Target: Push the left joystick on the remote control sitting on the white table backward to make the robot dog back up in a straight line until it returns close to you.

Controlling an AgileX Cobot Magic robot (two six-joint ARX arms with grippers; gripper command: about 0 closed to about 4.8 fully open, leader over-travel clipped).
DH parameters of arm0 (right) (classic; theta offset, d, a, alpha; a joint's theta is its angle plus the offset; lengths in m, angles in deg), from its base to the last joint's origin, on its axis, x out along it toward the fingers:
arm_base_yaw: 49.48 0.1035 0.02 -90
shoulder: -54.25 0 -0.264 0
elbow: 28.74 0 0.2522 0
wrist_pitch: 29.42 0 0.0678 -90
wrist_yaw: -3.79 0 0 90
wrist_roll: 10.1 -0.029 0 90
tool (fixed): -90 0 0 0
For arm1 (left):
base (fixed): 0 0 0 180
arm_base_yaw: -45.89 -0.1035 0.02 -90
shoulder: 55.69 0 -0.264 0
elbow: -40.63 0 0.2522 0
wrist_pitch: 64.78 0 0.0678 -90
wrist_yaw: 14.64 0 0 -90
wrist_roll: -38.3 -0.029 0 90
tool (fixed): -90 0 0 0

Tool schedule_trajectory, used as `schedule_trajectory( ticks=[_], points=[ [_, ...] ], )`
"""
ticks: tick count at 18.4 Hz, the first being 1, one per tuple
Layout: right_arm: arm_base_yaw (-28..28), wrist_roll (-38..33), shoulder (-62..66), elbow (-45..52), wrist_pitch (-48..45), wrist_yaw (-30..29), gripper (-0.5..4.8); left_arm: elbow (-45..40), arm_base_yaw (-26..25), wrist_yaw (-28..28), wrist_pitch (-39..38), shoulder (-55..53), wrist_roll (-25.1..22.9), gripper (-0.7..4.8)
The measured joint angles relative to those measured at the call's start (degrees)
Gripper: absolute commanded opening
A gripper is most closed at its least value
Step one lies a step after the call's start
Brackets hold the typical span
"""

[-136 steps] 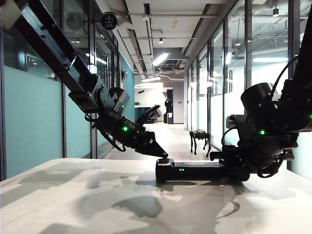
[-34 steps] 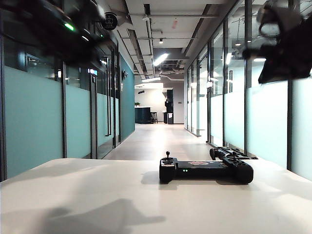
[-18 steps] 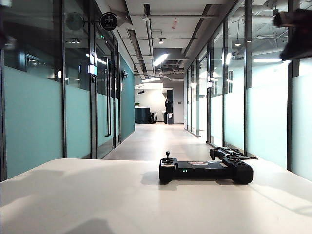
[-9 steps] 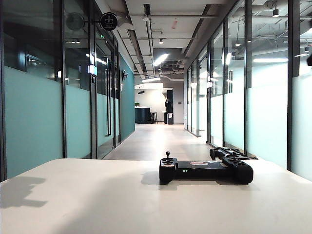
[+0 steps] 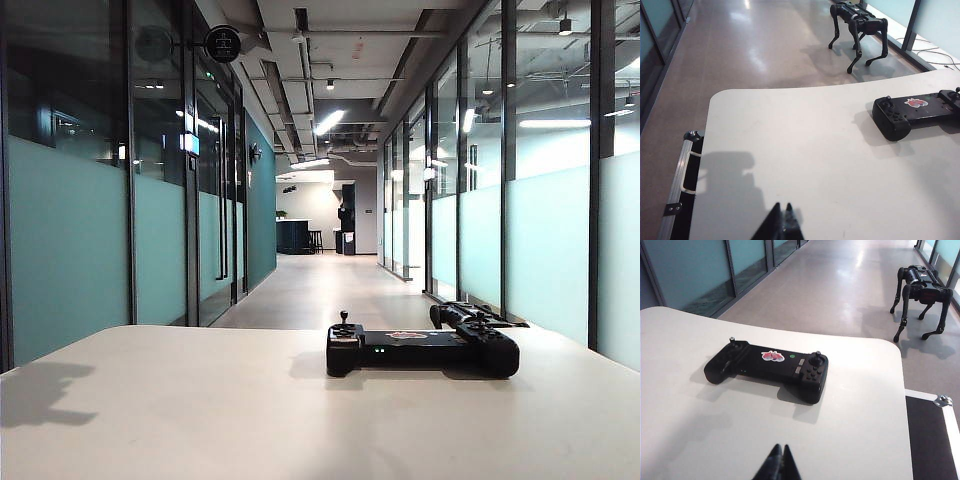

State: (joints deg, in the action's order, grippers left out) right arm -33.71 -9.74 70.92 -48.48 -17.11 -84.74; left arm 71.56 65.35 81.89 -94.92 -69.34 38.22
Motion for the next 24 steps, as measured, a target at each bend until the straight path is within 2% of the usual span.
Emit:
schedule_trajectory(
  ticks=[4, 7, 10, 12, 14, 16, 19, 24],
  points=[
    [-0.28, 0.00, -7.17, 0.26, 3.54, 1.44, -0.03, 0.00, 0.00, -0.02, 0.00, 0.00, 0.09, -0.05],
    [-2.69, 0.02, -16.20, 2.69, 4.74, 1.46, -0.03, 0.00, 0.00, -0.02, -0.02, 0.00, 0.13, -0.05],
    [-7.65, 0.07, -16.52, 3.65, 6.47, 0.15, -0.03, 0.00, 0.04, -0.04, -0.15, 0.09, 0.13, -0.05],
    [-13.88, 0.11, -16.52, 3.63, 6.45, -1.68, -0.03, 0.00, 0.07, -0.04, -0.15, 0.09, 0.13, -0.05],
    [-18.40, 0.07, -16.52, 3.63, 6.36, -5.46, -0.03, 0.00, 0.07, -0.04, -0.17, 0.09, 0.13, -0.05],
    [-21.07, -0.09, -16.52, 4.96, 1.92, -10.80, -0.03, 0.00, 0.07, -0.04, -0.17, 0.09, 0.13, -0.05],
    [-21.14, -0.13, -16.52, 5.53, -1.40, -11.67, -0.03, 0.00, 0.07, -0.04, -0.17, 0.09, 0.13, -0.05],
    [-15.32, -0.24, -16.52, 5.53, -1.29, -3.56, -0.03, 0.00, 0.07, -0.04, -0.17, 0.09, 0.13, -0.05]
  ],
)
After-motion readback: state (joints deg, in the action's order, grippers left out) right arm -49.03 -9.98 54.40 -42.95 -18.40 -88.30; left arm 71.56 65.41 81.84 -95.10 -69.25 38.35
